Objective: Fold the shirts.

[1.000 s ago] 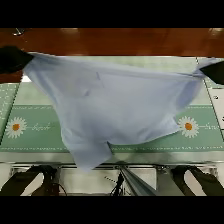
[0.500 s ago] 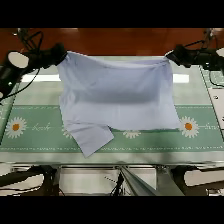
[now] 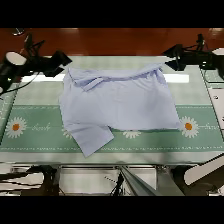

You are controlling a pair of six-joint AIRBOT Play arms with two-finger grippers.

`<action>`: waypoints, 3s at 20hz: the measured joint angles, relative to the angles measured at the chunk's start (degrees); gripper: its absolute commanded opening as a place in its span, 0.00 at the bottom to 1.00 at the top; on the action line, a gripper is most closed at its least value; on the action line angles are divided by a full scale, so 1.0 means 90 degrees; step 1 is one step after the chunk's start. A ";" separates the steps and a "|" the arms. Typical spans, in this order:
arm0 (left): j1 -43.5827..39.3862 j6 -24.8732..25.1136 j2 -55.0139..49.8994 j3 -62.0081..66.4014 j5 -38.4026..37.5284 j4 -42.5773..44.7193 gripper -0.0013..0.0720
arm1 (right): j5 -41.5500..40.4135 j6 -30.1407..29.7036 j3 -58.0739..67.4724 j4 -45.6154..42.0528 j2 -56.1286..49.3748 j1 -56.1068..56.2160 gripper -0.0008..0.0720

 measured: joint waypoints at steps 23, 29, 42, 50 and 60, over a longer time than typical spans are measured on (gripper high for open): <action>0.2727 0.2263 0.2931 -0.6147 -0.1535 -0.1443 0.98 | -0.0012 -0.1083 -0.7278 -0.0969 0.5882 -0.1676 0.87; 0.2045 0.2917 0.2344 -0.6261 -0.1115 -0.2409 0.95 | -0.0017 -0.1078 -0.7356 -0.0928 0.5943 -0.1676 0.87; 0.1394 0.3109 0.1804 -0.5724 -0.0903 -0.2535 0.05 | 0.0143 0.0386 -0.7567 -0.3293 0.5860 -0.2407 0.87; 0.1382 0.3113 0.1795 -0.5700 -0.0872 -0.2545 0.05 | -0.0153 0.0729 -0.7737 -0.3441 0.5836 -0.2327 0.87; 0.1375 0.3116 0.1778 -0.5700 -0.0865 -0.2545 0.05 | -0.0508 -0.0058 -0.7740 -0.1700 0.4471 -0.2295 0.86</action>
